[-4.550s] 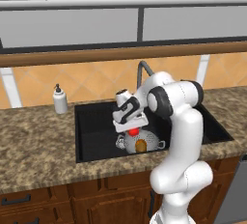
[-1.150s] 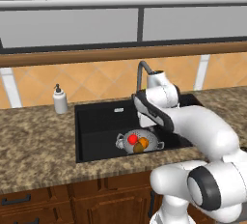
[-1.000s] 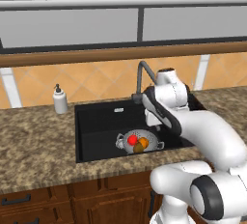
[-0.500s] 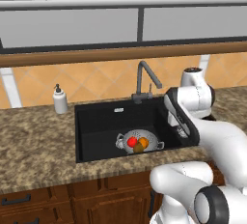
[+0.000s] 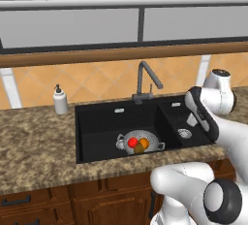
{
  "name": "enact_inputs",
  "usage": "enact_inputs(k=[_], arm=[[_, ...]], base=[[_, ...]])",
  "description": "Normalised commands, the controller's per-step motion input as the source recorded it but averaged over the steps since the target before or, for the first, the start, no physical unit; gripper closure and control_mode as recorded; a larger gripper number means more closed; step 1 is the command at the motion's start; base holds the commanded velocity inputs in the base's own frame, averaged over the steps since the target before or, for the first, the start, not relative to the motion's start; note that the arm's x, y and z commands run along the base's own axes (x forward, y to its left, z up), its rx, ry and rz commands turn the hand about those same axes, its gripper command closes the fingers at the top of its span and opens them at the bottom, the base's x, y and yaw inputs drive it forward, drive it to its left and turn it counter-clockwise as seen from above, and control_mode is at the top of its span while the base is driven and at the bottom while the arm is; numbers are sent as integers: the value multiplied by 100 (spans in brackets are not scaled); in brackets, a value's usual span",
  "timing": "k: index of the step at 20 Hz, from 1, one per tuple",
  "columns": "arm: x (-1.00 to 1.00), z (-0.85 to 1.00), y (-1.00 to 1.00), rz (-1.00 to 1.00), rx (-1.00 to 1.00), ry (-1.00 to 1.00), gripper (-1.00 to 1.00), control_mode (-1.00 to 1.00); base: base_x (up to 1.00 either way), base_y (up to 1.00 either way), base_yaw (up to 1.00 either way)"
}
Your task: Put the colander in the sink, put the pear, apple, orange in the colander, and turn on the sink faucet and pour water over the colander.
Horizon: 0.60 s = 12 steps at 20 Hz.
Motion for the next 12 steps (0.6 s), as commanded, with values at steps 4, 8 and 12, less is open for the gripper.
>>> enact_inputs(k=[4,8,12], arm=[[60,0,-18,62,29,-39,-100,-100],[57,0,-1,49,40,-52,-100,-100],[89,0,0,33,43,-36,-100,-100]], base=[[0,0,0],[0,0,0],[0,0,0]])
